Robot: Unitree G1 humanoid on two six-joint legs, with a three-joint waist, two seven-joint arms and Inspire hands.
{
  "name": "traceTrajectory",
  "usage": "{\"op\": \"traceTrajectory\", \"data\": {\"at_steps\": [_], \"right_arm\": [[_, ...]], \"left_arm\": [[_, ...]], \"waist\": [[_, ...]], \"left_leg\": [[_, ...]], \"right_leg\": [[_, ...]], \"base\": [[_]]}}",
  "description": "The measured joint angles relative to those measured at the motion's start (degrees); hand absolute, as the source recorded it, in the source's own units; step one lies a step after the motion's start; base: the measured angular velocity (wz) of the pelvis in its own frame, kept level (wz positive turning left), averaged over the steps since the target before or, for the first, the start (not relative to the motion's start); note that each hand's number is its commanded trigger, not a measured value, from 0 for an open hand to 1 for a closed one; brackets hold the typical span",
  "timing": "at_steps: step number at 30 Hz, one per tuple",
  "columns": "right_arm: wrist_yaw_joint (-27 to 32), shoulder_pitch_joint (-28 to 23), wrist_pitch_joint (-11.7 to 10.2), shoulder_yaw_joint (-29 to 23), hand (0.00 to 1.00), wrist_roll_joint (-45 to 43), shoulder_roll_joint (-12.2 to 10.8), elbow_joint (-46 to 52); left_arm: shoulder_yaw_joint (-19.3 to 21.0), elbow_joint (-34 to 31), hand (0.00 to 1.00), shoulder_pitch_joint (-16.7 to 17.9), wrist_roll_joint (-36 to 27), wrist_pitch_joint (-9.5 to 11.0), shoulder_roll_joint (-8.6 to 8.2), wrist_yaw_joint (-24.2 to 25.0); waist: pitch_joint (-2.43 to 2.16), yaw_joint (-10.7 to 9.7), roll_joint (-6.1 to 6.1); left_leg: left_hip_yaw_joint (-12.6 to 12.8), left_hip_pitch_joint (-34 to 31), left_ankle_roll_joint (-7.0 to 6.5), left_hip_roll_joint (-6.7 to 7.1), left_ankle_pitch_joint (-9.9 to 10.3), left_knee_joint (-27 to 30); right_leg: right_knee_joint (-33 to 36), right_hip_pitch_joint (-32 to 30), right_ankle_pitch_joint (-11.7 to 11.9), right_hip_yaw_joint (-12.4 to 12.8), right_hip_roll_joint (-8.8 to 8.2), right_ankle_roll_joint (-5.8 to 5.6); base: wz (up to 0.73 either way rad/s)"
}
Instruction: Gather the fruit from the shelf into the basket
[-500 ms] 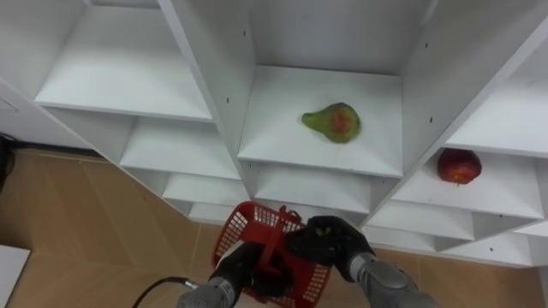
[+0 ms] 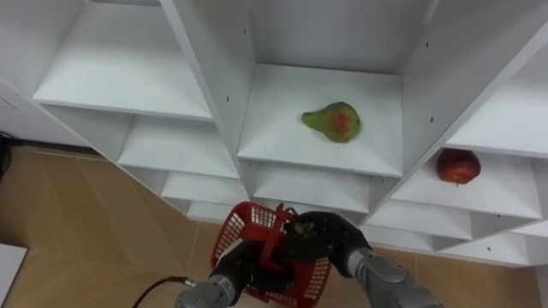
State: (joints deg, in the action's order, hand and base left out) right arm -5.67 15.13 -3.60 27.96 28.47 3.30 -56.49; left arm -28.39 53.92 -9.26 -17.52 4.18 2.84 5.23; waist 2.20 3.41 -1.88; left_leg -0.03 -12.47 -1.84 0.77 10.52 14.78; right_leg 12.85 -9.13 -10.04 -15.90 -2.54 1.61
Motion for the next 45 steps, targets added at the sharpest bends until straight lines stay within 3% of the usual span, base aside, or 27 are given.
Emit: {"op": "traceTrajectory", "data": {"at_steps": [12, 37, 45], "right_arm": [[-0.3, 0.7, 0.1, 0.0, 0.0, 2.0, -0.6, -1.8], [-0.8, 0.7, -0.1, -0.1, 0.0, 2.9, -0.8, -2.8], [-0.9, 0.6, -0.7, -0.1, 0.0, 2.3, -0.7, -2.8]], "left_arm": [[-0.1, -1.1, 1.0, -0.2, -3.2, 0.0, 0.05, 0.0], [-1.0, -1.6, 1.0, 0.0, -3.2, -0.1, 0.59, 0.0], [-0.9, -2.0, 1.0, 0.1, -3.1, -0.1, 0.95, -0.1]], "waist": [[0.01, 0.0, 0.24], [-0.02, 0.0, 0.11], [-0.23, 0.0, -0.19]], "left_leg": [[-0.2, -0.6, 0.0, 0.01, 0.0, 0.6], [0.0, -1.0, -0.01, -0.01, 0.0, 1.6], [-0.1, -0.9, -0.02, 0.0, 0.0, 1.6]], "right_leg": [[0.2, -0.2, 0.0, 0.0, 0.07, 0.0], [1.3, -0.5, 0.0, 0.0, 0.08, 0.01], [1.2, -0.5, 0.0, 0.0, 0.13, 0.01]], "base": [[0.01], [0.0], [0.0]]}}
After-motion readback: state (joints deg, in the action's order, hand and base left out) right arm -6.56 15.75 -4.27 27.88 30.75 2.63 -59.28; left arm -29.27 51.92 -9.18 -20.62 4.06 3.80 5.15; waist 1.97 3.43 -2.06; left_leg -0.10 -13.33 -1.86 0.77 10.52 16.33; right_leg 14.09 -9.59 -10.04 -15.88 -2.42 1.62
